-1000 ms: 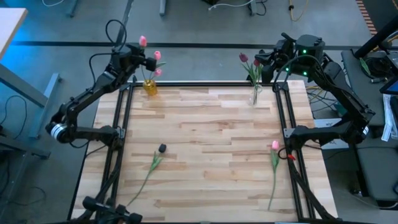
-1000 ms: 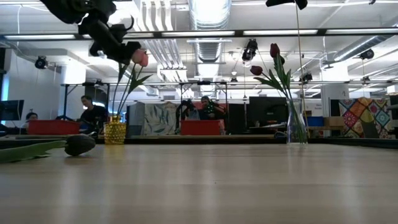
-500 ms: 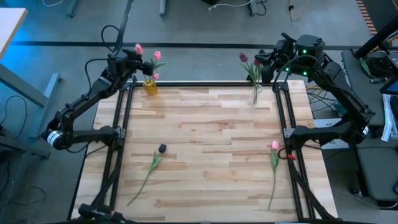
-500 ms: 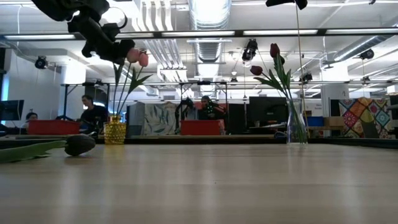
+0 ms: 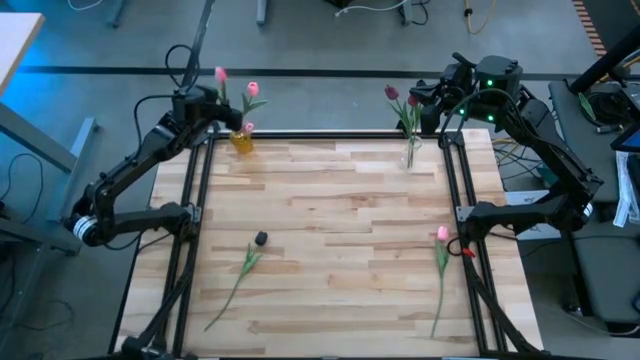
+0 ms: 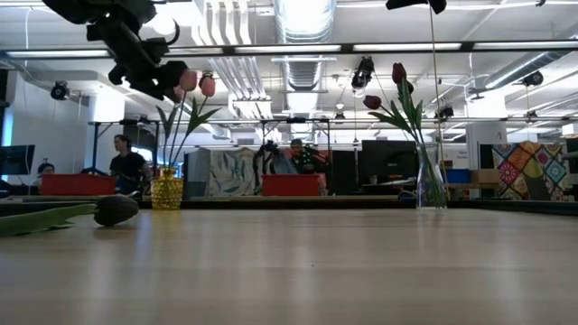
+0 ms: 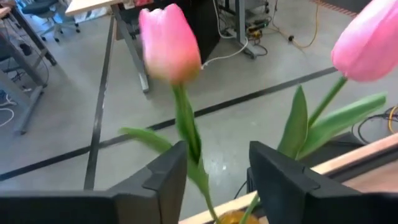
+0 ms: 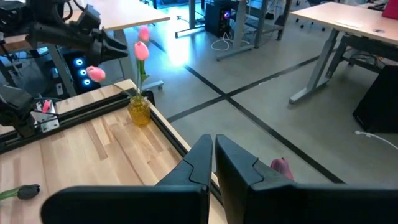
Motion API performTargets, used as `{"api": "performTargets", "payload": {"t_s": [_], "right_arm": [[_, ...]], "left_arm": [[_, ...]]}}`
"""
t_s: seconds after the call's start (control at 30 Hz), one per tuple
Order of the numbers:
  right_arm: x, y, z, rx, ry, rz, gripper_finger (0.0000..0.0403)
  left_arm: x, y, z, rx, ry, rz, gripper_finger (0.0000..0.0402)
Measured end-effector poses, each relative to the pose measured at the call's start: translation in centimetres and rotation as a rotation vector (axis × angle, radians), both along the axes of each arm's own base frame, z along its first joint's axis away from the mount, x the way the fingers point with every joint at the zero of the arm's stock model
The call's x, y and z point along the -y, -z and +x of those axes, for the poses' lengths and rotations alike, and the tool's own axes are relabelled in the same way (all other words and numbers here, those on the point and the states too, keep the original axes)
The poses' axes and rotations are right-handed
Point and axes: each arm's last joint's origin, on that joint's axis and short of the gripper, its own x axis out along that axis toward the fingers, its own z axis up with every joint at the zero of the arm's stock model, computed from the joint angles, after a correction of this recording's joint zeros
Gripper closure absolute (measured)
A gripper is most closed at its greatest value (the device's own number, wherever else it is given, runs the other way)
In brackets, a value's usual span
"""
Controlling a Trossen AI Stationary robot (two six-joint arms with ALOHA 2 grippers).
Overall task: Sort flowers into vase by color
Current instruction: Insert the black tulip into the transparent vase
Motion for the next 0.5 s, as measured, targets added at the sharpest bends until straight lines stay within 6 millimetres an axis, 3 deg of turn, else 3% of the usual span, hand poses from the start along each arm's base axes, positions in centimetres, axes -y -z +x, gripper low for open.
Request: {"api": "performTargets", "payload": {"t_s": [0.17,0.5], "right_arm": [[0.0,0.0,0.0,-0.001,-0.003,-0.001,0.039],[0.0,0.0,0.0,-0.004,-0.006,-0.005,0.039]], "left_arm": [[1.1,-0.5,-0.8,-0.004,-0.001,-0.004,0.0223],[3.7,-1.3,-2.0,0.026,0.102,-0.042,0.0228]]}}
